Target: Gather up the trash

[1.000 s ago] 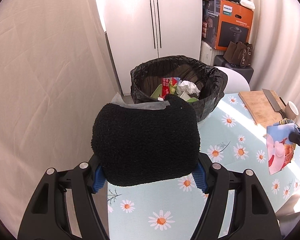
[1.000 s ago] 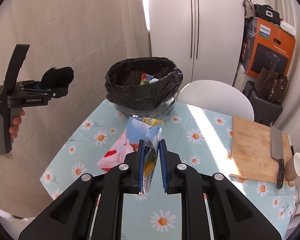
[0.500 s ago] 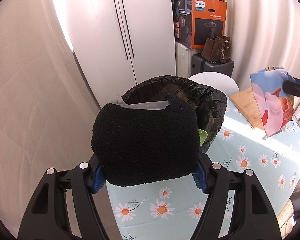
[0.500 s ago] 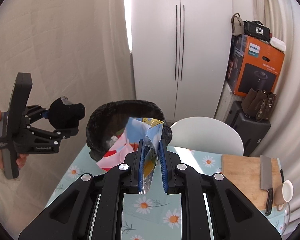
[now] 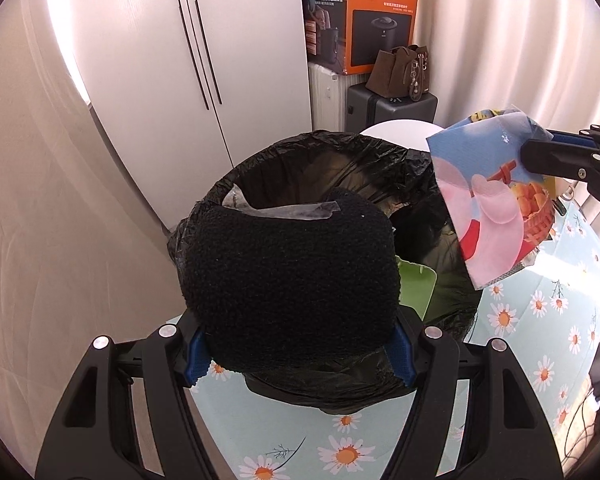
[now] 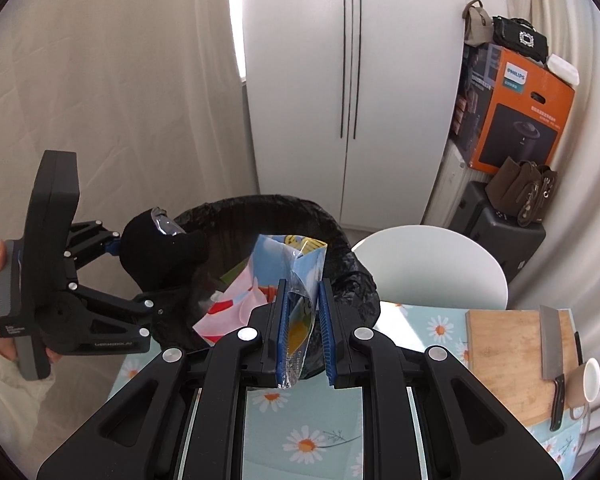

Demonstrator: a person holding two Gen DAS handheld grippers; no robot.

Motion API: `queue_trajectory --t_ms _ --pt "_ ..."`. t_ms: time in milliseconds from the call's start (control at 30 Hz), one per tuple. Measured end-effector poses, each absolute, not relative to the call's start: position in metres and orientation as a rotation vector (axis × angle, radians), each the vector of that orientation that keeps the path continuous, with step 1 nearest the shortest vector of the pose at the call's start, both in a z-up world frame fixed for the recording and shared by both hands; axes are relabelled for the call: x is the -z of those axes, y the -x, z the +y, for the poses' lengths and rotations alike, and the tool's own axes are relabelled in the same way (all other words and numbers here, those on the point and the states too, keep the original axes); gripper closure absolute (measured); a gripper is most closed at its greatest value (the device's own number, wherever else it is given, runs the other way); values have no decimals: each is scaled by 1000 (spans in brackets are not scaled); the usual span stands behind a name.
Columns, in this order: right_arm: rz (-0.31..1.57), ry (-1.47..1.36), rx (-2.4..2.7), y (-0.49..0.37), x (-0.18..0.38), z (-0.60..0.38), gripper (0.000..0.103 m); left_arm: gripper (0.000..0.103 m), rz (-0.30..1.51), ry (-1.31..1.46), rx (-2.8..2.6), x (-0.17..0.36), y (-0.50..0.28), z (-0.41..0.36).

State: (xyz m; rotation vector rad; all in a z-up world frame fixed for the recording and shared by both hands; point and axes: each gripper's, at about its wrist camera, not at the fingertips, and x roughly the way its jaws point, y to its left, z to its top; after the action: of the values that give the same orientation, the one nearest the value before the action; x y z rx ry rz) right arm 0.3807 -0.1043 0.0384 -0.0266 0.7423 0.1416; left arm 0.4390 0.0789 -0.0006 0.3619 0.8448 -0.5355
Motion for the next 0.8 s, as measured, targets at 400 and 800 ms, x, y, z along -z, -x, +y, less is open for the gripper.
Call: queue_trajectory --t_ms 400,800 --pt "795 -4 -124 -405 -1 -99 87 30 869 -426 586 33 -458 70" --pt "682 51 -82 -374 -20 -102 17 6 726 -399 446 5 -425 93"
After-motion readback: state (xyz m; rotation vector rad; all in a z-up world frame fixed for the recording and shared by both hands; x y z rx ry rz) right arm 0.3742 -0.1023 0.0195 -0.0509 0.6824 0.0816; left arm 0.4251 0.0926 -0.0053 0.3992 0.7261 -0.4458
